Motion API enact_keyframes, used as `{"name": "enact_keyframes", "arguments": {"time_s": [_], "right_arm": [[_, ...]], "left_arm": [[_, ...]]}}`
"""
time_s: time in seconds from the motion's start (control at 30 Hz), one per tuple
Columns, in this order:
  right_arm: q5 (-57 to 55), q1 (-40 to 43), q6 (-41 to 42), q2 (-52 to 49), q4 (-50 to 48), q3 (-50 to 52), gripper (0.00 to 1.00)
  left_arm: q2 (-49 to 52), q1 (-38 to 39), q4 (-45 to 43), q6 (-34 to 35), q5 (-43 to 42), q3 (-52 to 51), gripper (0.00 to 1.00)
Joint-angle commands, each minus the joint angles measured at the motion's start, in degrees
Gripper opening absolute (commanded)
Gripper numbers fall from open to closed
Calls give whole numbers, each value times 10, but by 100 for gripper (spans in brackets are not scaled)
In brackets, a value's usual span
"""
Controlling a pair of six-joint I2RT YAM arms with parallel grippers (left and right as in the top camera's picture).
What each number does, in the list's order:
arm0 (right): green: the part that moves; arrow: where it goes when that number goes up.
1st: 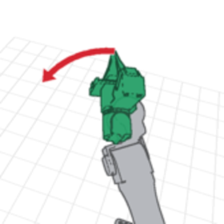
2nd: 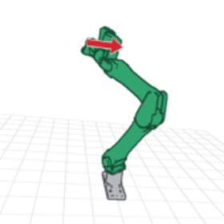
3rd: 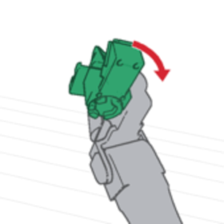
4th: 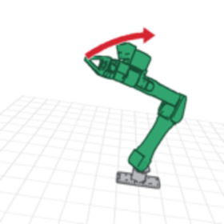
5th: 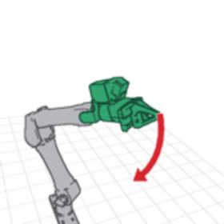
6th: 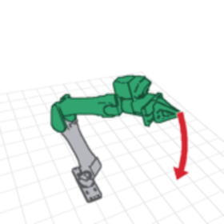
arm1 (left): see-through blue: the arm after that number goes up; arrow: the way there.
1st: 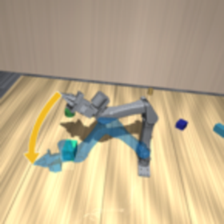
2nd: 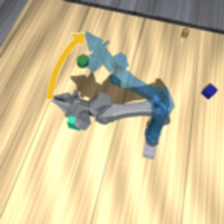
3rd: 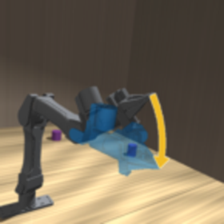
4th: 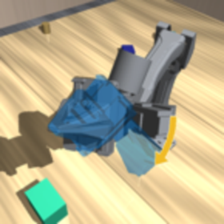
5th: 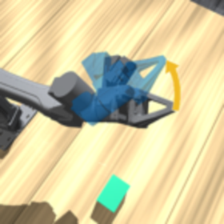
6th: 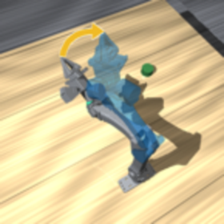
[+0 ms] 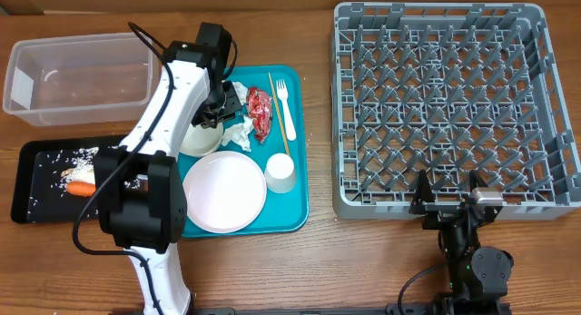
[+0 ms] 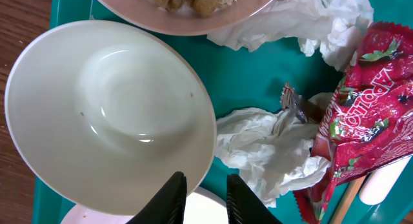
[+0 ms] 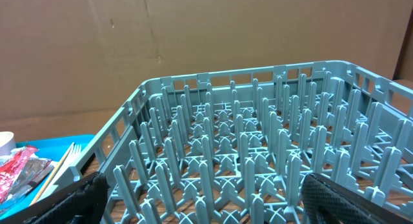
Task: Sort waste into correct bins and load items into the dishwasher rack
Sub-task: 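Carry the emptied bowl back and set it on the teal tray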
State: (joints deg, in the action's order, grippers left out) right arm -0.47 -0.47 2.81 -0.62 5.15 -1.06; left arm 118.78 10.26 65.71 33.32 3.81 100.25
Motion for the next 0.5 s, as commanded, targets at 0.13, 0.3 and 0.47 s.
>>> {"name": "enact_keyframes", "arguments": {"time_s": [0.13,0.3,0.47], "right_arm": [[-7,-3,2,5,-4,6,100],[-7,-3,2,5,-4,6,100],[-7,-3,2,5,-4,6,100]], "left_arm": [[7,-2,0,-16,13,51,37],[7,-2,-77,-93,24,97,89],[17,-2,-138,-194,24,96,100]]}}
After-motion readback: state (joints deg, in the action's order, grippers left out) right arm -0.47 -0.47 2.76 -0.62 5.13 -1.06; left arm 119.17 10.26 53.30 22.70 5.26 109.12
